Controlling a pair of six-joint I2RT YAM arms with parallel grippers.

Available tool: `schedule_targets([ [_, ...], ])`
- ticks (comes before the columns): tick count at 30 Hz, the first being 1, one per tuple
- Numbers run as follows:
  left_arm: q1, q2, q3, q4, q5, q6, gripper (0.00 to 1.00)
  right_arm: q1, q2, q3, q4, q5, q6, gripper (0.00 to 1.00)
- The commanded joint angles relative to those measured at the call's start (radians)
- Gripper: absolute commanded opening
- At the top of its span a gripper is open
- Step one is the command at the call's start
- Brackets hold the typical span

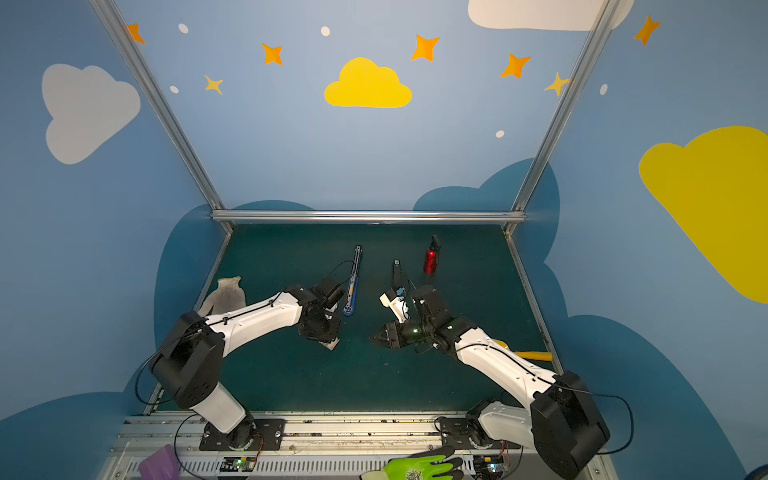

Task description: Load the staples into the stapler

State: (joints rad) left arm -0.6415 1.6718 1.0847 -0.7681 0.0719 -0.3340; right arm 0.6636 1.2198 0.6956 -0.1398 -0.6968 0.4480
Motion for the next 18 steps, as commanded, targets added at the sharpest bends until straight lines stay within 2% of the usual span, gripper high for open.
schedule_targets([
  [1,0.004,0.026,0.024,-0.026,0.003,0.037,0.26,0.008,0.017,0.029,0.022,0.014,0.002,0.32],
  [9,0.003,0.072,0.025,0.001,0.012,0.035,0.23,0.01,0.029,0.045,-0.006,0.026,-0.009,0.31],
  [18,0.002,0.097,0.033,0.004,-0.026,0.038,0.22,0.01,0.027,0.048,-0.015,0.023,-0.013,0.3],
])
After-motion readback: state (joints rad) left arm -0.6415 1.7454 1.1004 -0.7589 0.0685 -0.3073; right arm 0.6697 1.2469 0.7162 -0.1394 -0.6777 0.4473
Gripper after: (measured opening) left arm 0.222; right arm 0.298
